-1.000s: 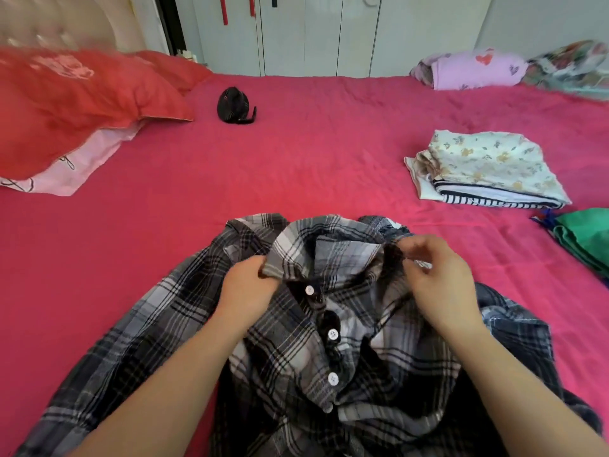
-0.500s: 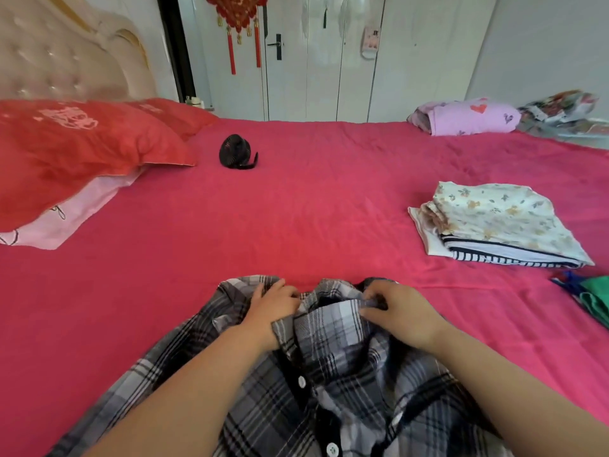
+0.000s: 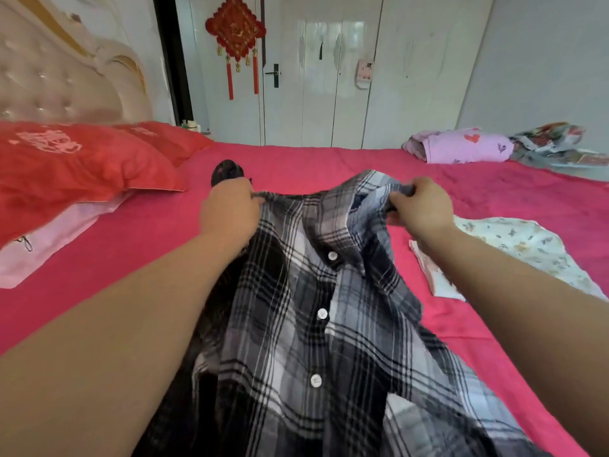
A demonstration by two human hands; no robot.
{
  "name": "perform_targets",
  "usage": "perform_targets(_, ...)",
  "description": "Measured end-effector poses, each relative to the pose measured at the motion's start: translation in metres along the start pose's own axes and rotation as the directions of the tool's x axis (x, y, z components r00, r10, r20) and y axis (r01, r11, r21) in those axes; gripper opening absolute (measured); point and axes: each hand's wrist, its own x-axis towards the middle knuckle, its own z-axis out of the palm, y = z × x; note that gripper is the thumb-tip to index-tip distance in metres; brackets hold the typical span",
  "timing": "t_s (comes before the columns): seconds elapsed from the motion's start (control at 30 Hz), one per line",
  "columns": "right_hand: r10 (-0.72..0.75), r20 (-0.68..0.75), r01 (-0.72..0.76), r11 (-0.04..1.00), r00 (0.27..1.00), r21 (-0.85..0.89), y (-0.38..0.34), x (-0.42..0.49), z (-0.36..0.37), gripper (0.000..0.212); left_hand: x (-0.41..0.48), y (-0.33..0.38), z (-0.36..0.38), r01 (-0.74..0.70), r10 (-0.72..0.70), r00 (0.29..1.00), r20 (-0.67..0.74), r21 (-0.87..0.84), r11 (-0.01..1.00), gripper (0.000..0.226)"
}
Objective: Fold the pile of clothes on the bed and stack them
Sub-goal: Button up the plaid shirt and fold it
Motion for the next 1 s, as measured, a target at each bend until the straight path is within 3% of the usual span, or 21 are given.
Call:
perform_targets(0.1,0.039,0.052,-0.048,0.983,0.998,0.18,-0.006,0.022,0.015,0.014,0.023,0.002,0.012,0.078,-0.078,0.994,-0.076,-0.007,0.997,0.018)
perform_targets(0.2,0.075,0.273,-0.153,0.949,0.959,0.276,0.003,0.02,0.029,0.037,0.023,-0.002,0.039,0.132,-0.124,0.981,0.147,-0.046,0.99,0.028)
perform_targets(0.27,0.105,0.337,-0.164,0.975,0.936,0.151,0.02,0.007,0.035,0.061,0.004,-0.009,0.059,0.142,-0.123,0.941,0.316,-0.039,0.989,0.047)
perform_targets(0.33,0.074,0.386,-0.081,0.997,0.919,0.003,0.04,-0.015,0.042,0.061,-0.024,-0.02,0.074,0.102,-0.085,0.905,0.416,-0.019,0.995,0.058)
perform_targets(0.43,-0.052,0.472,0.175,0.96,0.88,-0.22,0.067,-0.067,0.05,0.054,-0.076,-0.035,0.09,-0.072,0.069,0.844,0.531,-0.016,0.997,0.066)
perform_targets(0.5,-0.084,0.614,0.346,0.881,0.785,-0.322,0.087,-0.103,0.057,0.055,-0.109,-0.042,0.095,-0.194,0.136,0.74,0.658,0.015,0.981,0.069)
perform_targets(0.57,0.086,0.747,0.433,0.769,0.659,-0.47,0.103,-0.129,0.062,0.057,-0.127,-0.046,0.093,-0.296,0.12,0.617,0.778,0.088,0.951,0.067)
perform_targets(0.6,0.179,0.757,0.435,0.727,0.628,-0.532,0.106,-0.136,0.062,0.056,-0.132,-0.046,0.09,-0.304,0.108,0.611,0.785,0.106,0.947,0.064)
perform_targets(0.67,0.2,0.715,0.38,0.736,0.67,-0.561,0.104,-0.147,0.058,0.052,-0.138,-0.044,0.077,-0.245,0.148,0.725,0.673,0.05,0.968,0.053)
perform_targets(0.77,-0.011,0.667,0.396,0.811,0.745,-0.429,0.085,-0.17,0.05,0.05,-0.158,-0.045,0.045,-0.122,0.159,0.925,0.345,-0.127,0.984,0.04)
perform_targets(0.87,-0.174,0.714,0.481,0.84,0.678,-0.251,0.055,-0.217,0.041,0.049,-0.19,-0.067,0.006,-0.013,0.041,0.969,0.245,-0.118,0.993,0.036)
perform_targets(1.0,-0.233,0.791,0.516,0.849,0.565,-0.118,0.021,-0.29,0.026,0.057,-0.241,-0.101,-0.04,0.152,-0.141,0.956,0.257,-0.024,0.988,0.042)
